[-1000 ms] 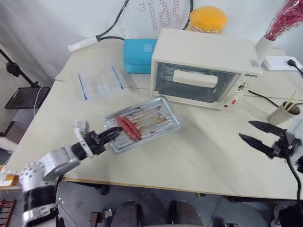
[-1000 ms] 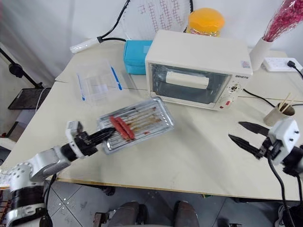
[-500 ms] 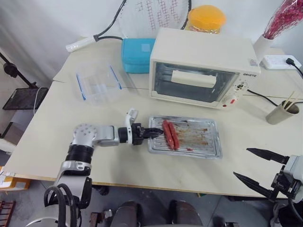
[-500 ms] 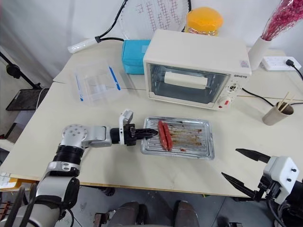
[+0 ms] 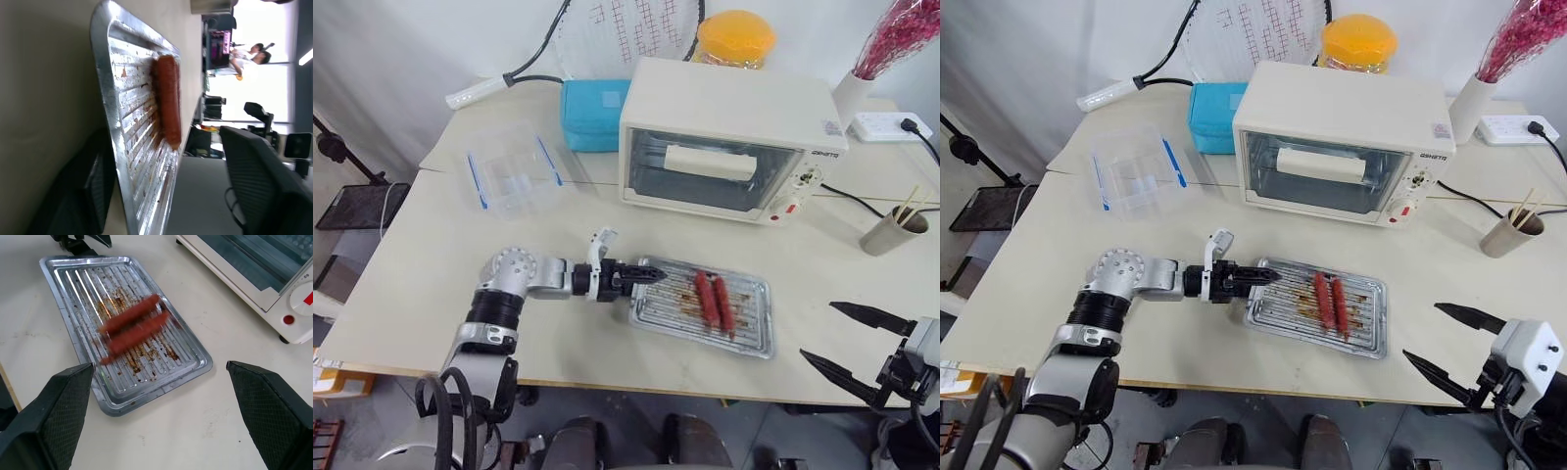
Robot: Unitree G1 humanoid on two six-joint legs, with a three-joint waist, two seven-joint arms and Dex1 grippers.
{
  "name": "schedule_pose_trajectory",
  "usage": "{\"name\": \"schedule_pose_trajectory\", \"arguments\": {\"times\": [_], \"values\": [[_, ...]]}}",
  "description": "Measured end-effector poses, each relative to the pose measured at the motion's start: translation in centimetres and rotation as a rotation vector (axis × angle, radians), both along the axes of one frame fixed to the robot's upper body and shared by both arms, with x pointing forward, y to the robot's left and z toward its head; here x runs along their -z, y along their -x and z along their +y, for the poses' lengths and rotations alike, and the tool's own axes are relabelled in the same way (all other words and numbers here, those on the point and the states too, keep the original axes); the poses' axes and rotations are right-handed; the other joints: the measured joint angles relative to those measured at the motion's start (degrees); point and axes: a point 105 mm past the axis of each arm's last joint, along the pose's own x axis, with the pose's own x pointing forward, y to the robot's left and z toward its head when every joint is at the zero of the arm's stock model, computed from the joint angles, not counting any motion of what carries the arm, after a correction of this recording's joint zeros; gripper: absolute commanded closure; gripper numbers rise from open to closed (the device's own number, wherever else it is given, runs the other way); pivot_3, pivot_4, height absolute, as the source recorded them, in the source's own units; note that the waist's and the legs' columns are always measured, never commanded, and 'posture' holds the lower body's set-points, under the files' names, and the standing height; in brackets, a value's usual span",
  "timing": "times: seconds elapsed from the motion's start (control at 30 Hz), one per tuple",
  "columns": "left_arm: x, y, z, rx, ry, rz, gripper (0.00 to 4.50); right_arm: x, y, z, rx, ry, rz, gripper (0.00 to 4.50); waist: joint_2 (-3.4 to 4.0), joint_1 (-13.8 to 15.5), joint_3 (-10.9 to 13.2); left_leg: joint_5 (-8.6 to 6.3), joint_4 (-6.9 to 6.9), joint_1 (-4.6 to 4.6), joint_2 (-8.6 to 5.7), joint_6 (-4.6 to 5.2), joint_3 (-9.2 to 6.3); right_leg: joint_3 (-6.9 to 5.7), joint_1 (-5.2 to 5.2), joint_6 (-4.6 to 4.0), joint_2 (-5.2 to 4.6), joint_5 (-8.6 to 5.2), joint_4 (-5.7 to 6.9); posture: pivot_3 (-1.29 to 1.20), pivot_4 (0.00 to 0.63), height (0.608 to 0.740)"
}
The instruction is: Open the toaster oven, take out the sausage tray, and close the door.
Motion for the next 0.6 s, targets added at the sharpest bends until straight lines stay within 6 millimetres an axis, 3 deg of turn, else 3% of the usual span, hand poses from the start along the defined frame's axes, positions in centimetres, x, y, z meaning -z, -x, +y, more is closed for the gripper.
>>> {"name": "schedule_pose_trajectory", "arguments": {"times": [0.13, 0.3, 0.37, 0.4, 0.6], "values": [[-0.4, 0.4, 4.0, -0.043, -0.081, -0.131, 0.05, 0.0, -0.3, -0.2, -0.001, 0.000, 0.000, 0.00, 0.02, -0.23, -0.01, 0.01, -0.01, 0.03, 0.04, -0.03, 0.01, 0.03, -0.01, -0.01, 0.02, -0.01, 0.01, 0.00, 0.150, 0.740], [0.1, 2.0, 10.3, -0.014, -0.231, -0.609, 0.05, -0.3, -0.8, -1.0, -0.008, -0.017, -0.034, 0.00, 0.11, -0.45, -0.03, -0.06, -0.07, 0.03, 0.03, -0.16, 0.08, 0.07, -0.07, -0.07, -0.02, -0.04, -0.31, 0.00, 0.150, 0.740], [0.2, 2.4, 11.1, 0.017, -0.250, -0.716, 0.05, -0.3, -0.8, -1.1, -0.020, -0.026, -0.040, 0.00, 0.14, -0.10, -0.01, -0.09, -0.07, -0.03, 0.02, -0.21, 0.06, 0.05, -0.09, -0.08, -0.11, -0.04, -0.40, 0.00, 0.150, 0.740], [0.0, 3.1, 12.2, 0.088, -0.289, -0.914, 0.05, -0.4, -0.6, -1.0, -0.057, -0.035, -0.033, 0.00, 0.20, 0.24, 0.02, -0.25, -0.08, -0.08, 0.00, -0.43, -0.03, 0.22, -0.10, -0.10, -0.33, -0.04, -0.45, 0.00, 0.150, 0.740], [-0.9, 3.6, 15.9, 0.207, -0.429, -1.245, 0.05, -0.2, 0.3, -1.5, -0.177, -0.019, 0.057, 0.00, 0.28, 0.05, 0.05, -0.23, -0.09, -0.13, 0.07, -0.01, -0.12, 0.13, -0.07, -0.14, -0.41, -0.02, -0.51, 0.00, 0.150, 0.740]]}}
